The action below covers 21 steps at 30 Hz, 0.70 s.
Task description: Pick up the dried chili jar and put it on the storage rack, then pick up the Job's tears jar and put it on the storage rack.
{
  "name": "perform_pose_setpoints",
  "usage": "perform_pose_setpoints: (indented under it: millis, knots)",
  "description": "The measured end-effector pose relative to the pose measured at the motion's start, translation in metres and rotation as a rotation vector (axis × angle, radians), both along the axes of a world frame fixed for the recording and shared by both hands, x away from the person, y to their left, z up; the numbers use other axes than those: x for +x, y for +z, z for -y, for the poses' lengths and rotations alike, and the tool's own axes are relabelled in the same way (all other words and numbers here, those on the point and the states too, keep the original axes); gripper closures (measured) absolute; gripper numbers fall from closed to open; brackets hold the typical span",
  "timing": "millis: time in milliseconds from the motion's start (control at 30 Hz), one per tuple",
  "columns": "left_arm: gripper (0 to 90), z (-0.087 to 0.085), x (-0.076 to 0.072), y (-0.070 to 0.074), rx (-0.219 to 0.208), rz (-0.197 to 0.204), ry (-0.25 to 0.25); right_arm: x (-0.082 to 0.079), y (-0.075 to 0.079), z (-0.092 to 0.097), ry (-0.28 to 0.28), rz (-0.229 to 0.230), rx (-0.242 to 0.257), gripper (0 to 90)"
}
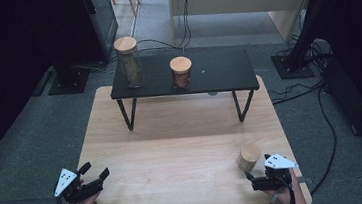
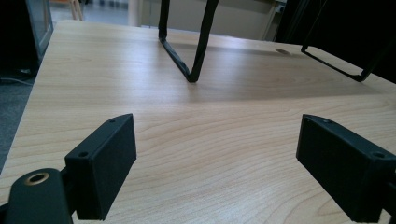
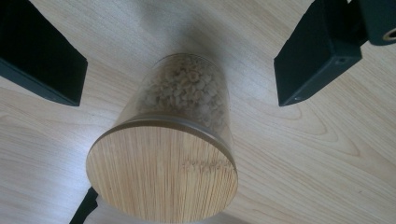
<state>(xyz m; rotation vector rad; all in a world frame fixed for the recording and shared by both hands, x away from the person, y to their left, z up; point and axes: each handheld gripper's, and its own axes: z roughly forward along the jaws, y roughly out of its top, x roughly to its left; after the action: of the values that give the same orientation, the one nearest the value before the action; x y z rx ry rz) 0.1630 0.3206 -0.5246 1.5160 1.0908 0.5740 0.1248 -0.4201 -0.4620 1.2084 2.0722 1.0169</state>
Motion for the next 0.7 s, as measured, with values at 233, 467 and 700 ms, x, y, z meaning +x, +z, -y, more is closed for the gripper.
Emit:
perform_pose_setpoints:
  millis: [233,467,700]
  knots:
    - [12.2,0.0001,0.0000,0.0000,0.000,0.001,0.000,-0.0006,0.0000,0.0005,0.001,0.001,0.001,2.6]
    - [12.2,-0.0003,0.0003,0.0001,-0.001,-0.001,0.000,0.0011,-0.0006,0.0001,0.006,-0.003,-0.002,2.5]
    - [12.2,-0.0011,0.0004,-0.0001,-0.004,-0.001,-0.001,0.0038,-0.0012,-0.0023,0.012,-0.006,-0.005,2.5]
